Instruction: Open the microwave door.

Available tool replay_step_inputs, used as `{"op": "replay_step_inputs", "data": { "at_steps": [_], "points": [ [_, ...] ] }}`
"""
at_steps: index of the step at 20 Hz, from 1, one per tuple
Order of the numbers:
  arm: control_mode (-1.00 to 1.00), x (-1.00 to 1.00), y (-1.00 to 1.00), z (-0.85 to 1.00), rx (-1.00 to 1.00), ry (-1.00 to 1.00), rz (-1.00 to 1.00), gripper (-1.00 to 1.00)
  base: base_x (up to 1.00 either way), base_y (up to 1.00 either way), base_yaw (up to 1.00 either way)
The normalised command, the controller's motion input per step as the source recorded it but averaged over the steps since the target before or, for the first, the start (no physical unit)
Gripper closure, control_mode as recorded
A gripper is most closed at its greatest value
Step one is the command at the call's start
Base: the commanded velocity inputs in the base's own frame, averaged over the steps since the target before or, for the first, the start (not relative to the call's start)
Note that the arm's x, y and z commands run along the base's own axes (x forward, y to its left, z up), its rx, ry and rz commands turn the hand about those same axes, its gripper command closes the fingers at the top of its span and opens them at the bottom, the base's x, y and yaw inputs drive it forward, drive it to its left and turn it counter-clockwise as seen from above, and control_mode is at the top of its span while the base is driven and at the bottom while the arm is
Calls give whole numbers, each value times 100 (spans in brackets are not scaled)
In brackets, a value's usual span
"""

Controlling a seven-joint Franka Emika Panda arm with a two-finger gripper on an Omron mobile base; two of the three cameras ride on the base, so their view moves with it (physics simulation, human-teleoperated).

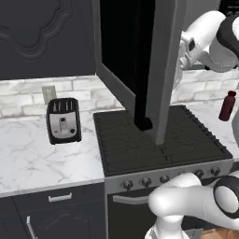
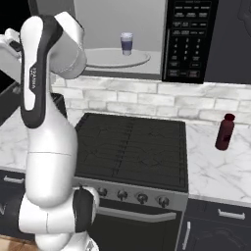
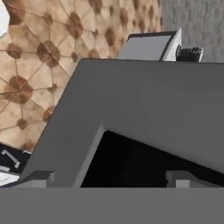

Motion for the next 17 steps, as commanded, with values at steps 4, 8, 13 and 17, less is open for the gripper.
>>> {"op": "replay_step_inputs", "data": {
  "at_steps": [4, 8, 13, 17],
  "points": [
    [-100, 26, 100, 0, -2, -20, -52, -100, 0, 0, 0],
    [-100, 32, 100, -22, 0, -9, -37, -100, 0, 0, 0],
    [-100, 48, 100, -43, 0, 0, -17, -100, 0, 0, 0],
    [-100, 38, 88, -41, 0, 2, -7, -100, 0, 0, 0]
  ]
}}
